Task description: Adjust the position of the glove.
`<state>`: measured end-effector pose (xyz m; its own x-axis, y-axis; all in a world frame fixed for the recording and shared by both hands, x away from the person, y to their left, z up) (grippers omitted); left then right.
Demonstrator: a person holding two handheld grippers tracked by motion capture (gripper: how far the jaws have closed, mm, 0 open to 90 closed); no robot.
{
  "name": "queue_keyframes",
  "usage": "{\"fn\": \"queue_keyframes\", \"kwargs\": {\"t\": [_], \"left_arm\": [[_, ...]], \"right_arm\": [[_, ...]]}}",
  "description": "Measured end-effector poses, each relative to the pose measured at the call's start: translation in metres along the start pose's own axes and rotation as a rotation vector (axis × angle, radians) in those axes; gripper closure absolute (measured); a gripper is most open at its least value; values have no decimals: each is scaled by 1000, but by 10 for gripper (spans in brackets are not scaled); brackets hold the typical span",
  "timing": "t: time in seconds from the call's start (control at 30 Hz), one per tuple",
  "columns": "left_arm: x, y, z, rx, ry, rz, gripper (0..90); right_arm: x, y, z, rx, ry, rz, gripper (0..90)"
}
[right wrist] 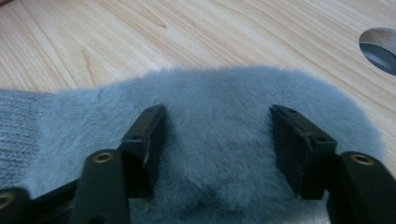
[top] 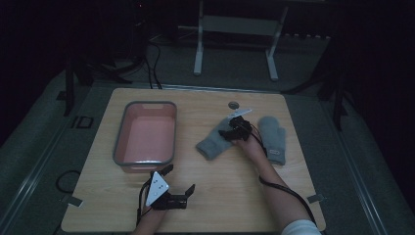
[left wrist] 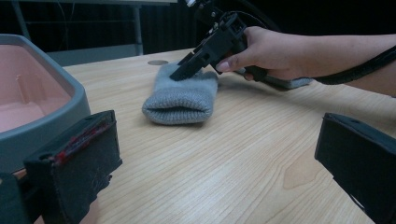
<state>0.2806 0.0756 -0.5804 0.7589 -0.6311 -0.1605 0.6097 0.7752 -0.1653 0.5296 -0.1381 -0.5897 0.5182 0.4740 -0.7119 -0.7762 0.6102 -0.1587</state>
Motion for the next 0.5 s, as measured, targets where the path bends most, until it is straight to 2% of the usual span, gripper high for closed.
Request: {"fn": "queue_keyframes", "kwargs": {"t": [0.03,0.07,0.1,0.13,0.17,0.23,0.4,0.43,0.5], "left_arm": [[0,0,0,0,0,0,4],[0,0,0,0,0,1,4],[0,0,0,1,0,1,3],[0,0,0,1,0,1,4],[0,0,0,1,0,1,4],[0,0,0,0,0,1,3],[0,0,0,-12,-2,0,4],[0,0,0,-12,-2,0,3],[0,1,0,-10,-1,0,4]], "right_arm": [[0,2,0,-14,10,2,498],[0,2,0,-14,10,2,498],[0,4,0,-25,14,2,588],[-1,5,0,-29,10,8,639],[-1,5,0,-29,10,8,639],[-2,7,2,-26,1,19,766],[-9,8,6,-31,-14,51,814],[-16,10,8,-42,-35,88,830],[-20,11,8,-54,-37,97,844]]}}
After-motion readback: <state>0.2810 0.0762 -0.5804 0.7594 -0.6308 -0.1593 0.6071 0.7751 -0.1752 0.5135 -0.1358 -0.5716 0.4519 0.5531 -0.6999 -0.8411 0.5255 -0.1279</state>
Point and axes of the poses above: each handheld gripper's, and its own axes: x roughly forward along the jaws, z roughly out of its top, y roughly to its left, the point moved 6 cm from there along x, roughly forward along the jaws, and after that the axes turned 8 degrees about -x, right-handed, at the moved point
